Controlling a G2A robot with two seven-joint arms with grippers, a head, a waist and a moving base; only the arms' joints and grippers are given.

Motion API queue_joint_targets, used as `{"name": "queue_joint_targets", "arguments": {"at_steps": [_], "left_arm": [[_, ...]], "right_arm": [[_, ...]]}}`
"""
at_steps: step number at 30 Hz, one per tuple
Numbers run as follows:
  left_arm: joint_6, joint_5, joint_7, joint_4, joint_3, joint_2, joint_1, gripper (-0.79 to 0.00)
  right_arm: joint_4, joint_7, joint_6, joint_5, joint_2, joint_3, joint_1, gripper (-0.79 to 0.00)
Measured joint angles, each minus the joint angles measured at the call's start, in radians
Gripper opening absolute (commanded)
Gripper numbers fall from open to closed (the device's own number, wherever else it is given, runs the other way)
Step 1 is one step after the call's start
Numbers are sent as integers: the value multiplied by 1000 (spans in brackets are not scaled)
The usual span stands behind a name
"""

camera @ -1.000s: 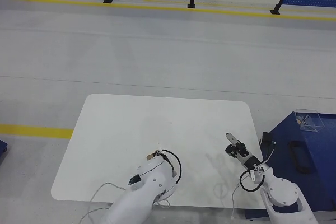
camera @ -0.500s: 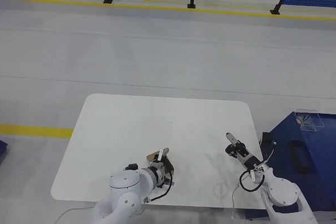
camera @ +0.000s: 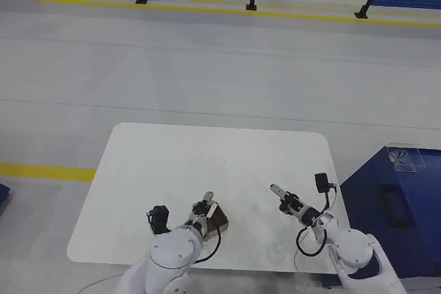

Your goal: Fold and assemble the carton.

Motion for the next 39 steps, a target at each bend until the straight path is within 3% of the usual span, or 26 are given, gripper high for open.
{"name": "queue_joint_targets", "arguments": {"at_steps": [3,7,10,15,25,39], "left_arm": [[-3,281,-85,43,45,65,36,0],[-3,581,-299,145,58,147,45,0],[-3,747,-492,196,58,185,21,0],[-3,952,-774,200,47,210,-9,0],[-3,1355,-1230,139,66,190,-10,0],[-3,1635,-1490,236,95,73,-71,0]], "right_arm": [[-13,-171,171,-261,-11,-133,44,0],[31,-207,295,-433,-31,-256,124,0],[78,-189,337,-486,-46,-329,178,0],[162,-136,352,-546,-71,-441,258,0],[241,-32,339,-557,-111,-557,331,0],[262,-44,329,-555,-138,-565,338,0]]}}
